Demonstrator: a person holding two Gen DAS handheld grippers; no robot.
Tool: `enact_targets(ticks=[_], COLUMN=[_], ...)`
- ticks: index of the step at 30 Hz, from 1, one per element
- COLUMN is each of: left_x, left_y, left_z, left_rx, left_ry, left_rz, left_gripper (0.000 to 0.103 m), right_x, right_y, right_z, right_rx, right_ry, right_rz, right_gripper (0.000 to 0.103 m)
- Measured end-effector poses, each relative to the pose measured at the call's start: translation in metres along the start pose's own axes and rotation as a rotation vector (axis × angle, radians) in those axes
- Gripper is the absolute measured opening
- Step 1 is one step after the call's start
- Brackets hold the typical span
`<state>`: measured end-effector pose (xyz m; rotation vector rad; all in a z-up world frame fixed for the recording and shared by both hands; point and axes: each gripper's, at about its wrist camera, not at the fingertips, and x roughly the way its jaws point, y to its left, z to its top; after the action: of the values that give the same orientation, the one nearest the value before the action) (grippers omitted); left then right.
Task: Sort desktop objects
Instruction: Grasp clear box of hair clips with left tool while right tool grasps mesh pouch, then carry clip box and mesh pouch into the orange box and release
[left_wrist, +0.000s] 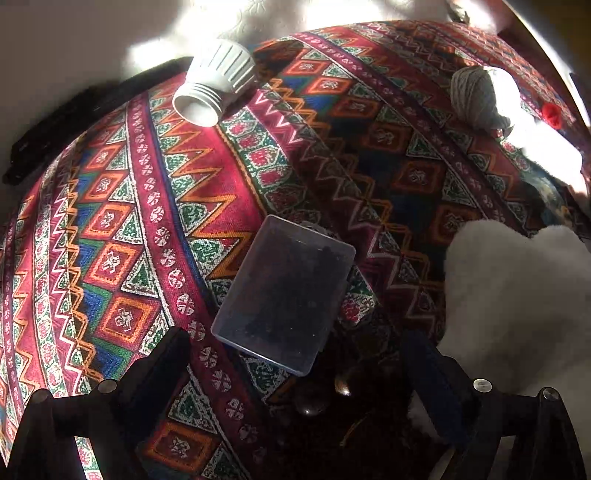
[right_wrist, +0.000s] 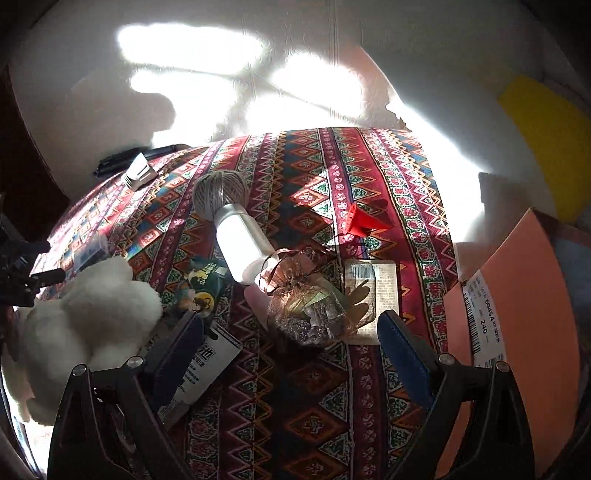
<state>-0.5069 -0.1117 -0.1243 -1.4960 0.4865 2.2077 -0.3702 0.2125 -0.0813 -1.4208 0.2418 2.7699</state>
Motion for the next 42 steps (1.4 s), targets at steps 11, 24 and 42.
enact_targets(ticks=[11, 24, 42], left_x=[-0.005, -0.203, -0.328], left_y=[-0.024, -0.099, -0.305], left_z=[0.002, -0.100, -0.189], left_rx=[0.000, -0.178, -0.117], left_ry=[0.002, -0.410, -0.719], left_rz=[0.099, 0.049, -0.095], left_gripper=[0.054, 0.054, 0.054], right_x=[0.046, -0.123, -0.297], right_y=[-0.001, 0.045, 0.027], right_z=[-0.001, -0.048, -0.124], right_rx=[-0.035, -0.095, -0.174], right_ry=[0.039, -0.118, -0.341], right_rz=[0.040, 0.286, 0.299], right_gripper=[0.014, 0.012, 0.012])
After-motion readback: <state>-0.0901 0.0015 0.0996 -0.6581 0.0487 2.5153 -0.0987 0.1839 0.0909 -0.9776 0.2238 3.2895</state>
